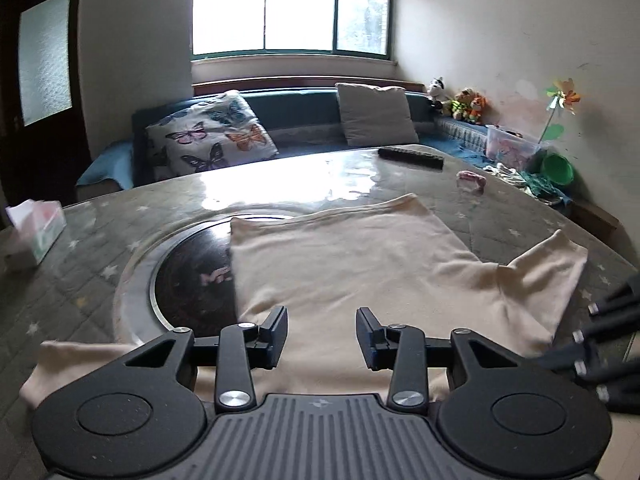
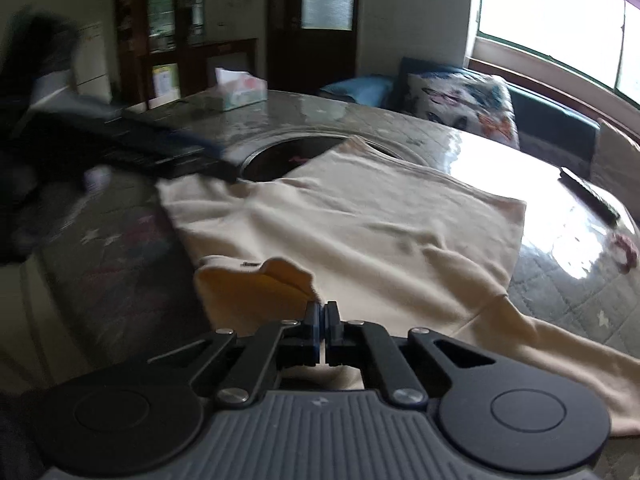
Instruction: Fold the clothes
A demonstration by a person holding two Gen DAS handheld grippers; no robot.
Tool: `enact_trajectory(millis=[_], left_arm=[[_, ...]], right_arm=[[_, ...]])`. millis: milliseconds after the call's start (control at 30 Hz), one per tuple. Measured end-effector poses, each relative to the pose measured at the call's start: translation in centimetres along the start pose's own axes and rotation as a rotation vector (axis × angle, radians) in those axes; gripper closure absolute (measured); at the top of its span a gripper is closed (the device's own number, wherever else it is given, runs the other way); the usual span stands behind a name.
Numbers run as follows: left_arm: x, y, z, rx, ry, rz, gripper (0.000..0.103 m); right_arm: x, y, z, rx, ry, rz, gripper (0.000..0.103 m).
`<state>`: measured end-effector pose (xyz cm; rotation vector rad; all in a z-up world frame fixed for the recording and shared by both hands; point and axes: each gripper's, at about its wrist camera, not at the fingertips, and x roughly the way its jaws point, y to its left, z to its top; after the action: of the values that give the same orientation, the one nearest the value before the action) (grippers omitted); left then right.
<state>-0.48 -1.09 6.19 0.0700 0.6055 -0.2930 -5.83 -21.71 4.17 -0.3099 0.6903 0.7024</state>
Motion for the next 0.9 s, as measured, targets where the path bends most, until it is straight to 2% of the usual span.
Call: enact_trajectory(millis=[133, 333, 500, 633, 767, 833, 900], left_arm=[[2.2, -1.7, -0.5, 0.061, 0.046, -0.053, 0.064], [3.5, -4.1, -3.3, 0.198, 0.101, -0.102, 0.064], [2.5, -5.0, -4.8, 0.276, 0.089, -0.118, 0.064], [2.0, -4.8, -4.8, 0.289, 0.1, -0.138, 0.064], [1.5, -4.1, -4.6, 0.273, 0.114, -0.151, 0.064], [1.3, -3.3, -3.7, 0.257, 0.099, -0.13, 0.064], [1.6, -2.2, -2.6, 0.226, 0.093, -0.105, 0.064]], right_arm=[[-0.1, 1.2, -0.9, -0.054, 0.043, 0.039, 0.101], [-0.9, -0.3, -0.1, 0.009, 0.044, 0.105, 0.095], [-1.4, -2.3, 0.7, 0.08, -0.016, 0.057, 0.093], [0.6, -3.3, 0.2, 0.132, 0.012, 0.019, 0.093], [1.9, -3.2, -0.7, 0.119, 0.074, 0.056, 0.093], [1.6, -3.6, -0.6, 0.128, 0.063, 0.065, 0.091], [1.3, -4.7, 0.0, 0.153, 0.037, 0.033, 0.088]])
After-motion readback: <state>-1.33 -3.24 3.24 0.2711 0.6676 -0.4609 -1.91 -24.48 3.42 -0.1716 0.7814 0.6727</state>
